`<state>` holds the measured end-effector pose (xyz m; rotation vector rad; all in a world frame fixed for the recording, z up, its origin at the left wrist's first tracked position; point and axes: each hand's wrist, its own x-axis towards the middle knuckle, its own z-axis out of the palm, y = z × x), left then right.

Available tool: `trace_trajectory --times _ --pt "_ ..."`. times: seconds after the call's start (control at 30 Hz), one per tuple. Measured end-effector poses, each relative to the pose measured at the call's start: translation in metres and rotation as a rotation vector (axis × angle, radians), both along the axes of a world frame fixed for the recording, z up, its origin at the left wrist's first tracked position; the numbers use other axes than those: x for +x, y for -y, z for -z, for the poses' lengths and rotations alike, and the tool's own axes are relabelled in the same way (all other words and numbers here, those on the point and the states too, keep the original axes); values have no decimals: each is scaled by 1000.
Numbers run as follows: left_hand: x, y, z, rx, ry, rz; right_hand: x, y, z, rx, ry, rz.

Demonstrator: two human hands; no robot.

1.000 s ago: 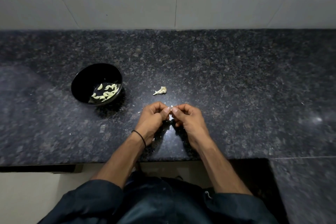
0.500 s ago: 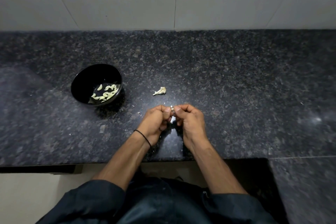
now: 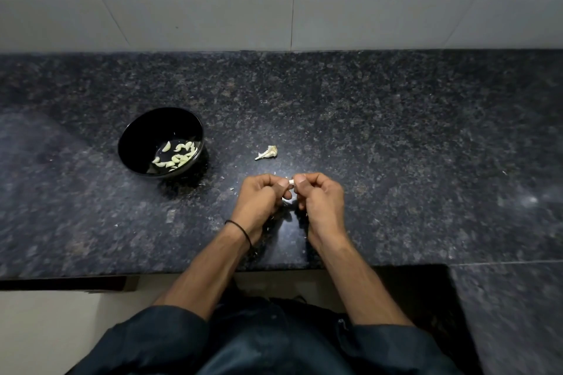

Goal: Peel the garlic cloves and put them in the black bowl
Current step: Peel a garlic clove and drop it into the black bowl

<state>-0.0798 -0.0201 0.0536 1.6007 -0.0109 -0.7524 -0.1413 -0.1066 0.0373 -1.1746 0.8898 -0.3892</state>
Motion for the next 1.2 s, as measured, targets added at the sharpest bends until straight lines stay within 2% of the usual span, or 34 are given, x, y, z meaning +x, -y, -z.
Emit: trace_trajectory --times 0.07,0.1,0.27,0.33,0.37,0.4,0.5,0.57,0.63,0.73,0.77,0.93,1.2 --pt "2 -2 2 15 -23 -3 -1 -1 1 -69 10 -19" --pt "3 -2 4 63 27 9 0 0 3 -94 -9 -26" --pt "-1 -4 5 502 769 177 5 -4 8 -211 -183 7" --pt "-2 -1 2 585 871 195 4 -4 8 -314 -228 13" --pt "-1 0 2 590 801 189 4 -5 8 -349 -233 16" --pt "2 0 3 517 640 162 3 -4 8 -353 -209 16" --pt "1 1 0 113 28 0 2 -4 12 -254 -132 2" --pt "-1 0 -2 51 -94 1 2 -4 12 -239 -131 -9" --pt "-3 -2 -1 99 -5 19 1 -3 13 -297 -171 -5" --pt "1 -5 6 404 384 73 -1 -1 10 -370 -242 32" --pt "2 -6 7 453 451 81 -1 1 9 -376 -238 40" --pt "3 -6 13 401 453 113 -3 2 6 -260 -141 41" --pt "0 -4 17 327 533 151 -4 0 13 -200 -106 24"
